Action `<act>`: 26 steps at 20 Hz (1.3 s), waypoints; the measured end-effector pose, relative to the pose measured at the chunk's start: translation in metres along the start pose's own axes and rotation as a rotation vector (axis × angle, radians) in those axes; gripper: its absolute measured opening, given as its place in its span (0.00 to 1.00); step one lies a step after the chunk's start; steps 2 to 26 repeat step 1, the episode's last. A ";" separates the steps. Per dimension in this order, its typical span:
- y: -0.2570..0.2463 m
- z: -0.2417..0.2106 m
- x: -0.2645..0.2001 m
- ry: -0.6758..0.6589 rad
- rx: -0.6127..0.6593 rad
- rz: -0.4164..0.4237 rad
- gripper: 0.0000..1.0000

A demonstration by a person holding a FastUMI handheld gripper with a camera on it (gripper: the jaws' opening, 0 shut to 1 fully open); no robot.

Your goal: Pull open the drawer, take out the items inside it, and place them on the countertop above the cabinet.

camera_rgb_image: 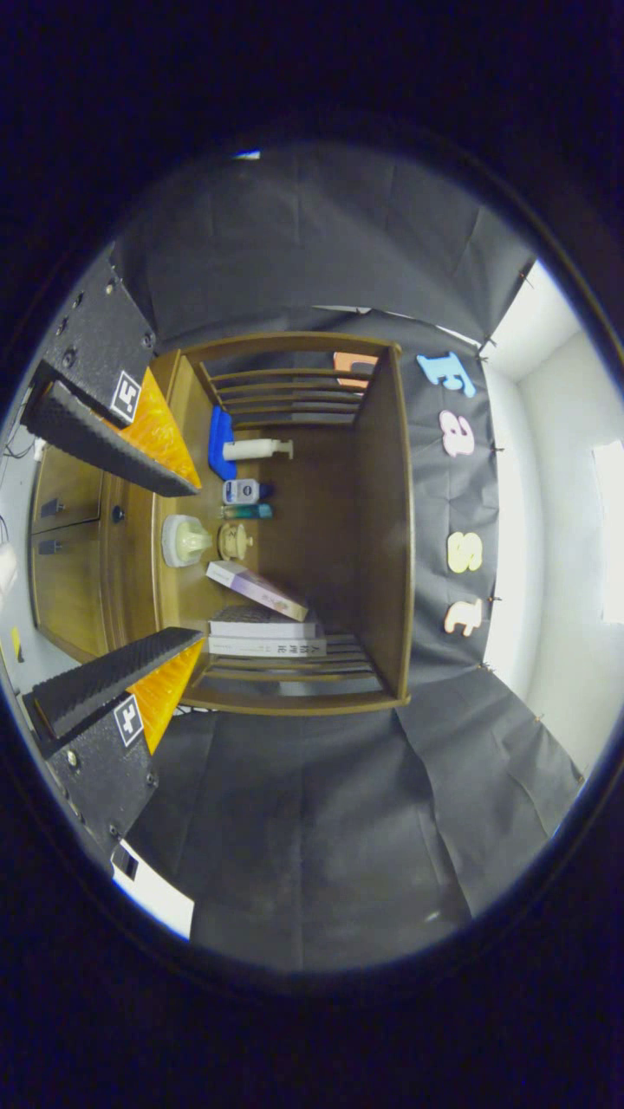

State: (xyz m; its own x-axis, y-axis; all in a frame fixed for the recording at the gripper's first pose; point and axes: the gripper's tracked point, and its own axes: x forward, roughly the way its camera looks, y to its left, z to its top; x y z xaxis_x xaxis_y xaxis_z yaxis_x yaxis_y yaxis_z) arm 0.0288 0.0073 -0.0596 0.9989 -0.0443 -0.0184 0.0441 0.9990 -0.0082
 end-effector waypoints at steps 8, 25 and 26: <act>0.000 0.003 -0.006 -0.005 -0.009 0.001 0.99; 0.000 0.003 -0.006 -0.005 -0.009 0.001 0.99; 0.000 0.003 -0.006 -0.005 -0.009 0.001 0.99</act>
